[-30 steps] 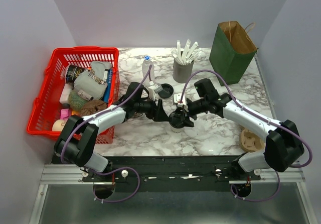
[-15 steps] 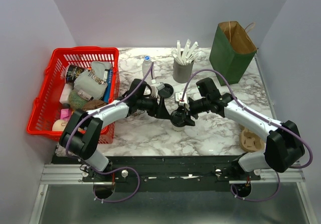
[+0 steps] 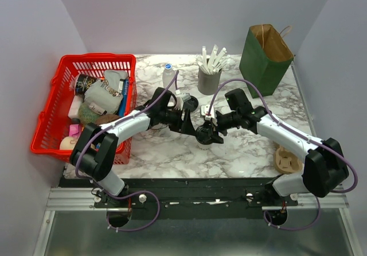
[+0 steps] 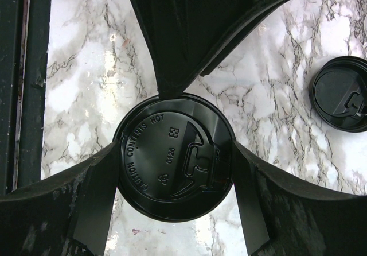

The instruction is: Pack the takeout coffee

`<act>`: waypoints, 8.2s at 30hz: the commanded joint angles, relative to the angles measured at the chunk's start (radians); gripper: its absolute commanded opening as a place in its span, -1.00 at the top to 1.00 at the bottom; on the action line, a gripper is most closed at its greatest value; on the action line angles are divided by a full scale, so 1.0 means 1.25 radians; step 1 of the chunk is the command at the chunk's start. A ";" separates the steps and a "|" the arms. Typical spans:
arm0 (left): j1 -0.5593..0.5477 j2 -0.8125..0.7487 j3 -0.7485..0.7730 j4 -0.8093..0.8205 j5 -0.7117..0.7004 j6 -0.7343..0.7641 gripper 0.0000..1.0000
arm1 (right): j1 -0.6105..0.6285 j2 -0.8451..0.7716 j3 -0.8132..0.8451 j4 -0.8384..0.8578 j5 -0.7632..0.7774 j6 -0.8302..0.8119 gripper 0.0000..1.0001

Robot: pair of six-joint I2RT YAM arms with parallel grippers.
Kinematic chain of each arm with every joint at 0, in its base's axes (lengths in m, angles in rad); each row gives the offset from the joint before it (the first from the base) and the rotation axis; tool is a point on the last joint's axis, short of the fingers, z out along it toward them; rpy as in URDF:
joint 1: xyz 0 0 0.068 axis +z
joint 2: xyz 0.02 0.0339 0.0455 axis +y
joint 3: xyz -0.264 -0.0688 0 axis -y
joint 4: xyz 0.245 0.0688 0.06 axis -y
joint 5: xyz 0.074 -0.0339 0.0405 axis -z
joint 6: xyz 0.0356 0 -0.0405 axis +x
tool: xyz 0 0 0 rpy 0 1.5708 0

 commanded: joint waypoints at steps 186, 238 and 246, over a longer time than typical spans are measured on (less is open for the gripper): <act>0.018 0.237 0.094 0.326 0.112 -0.129 -0.38 | -0.179 0.112 0.288 -0.373 -0.189 -0.230 -1.00; 0.021 0.248 0.095 0.359 0.127 -0.186 -0.39 | 0.014 0.210 0.048 -0.065 0.285 -0.218 -0.59; 0.039 0.221 0.119 0.340 0.126 -0.184 -0.44 | -0.058 0.258 0.229 -0.226 0.128 -0.137 -0.59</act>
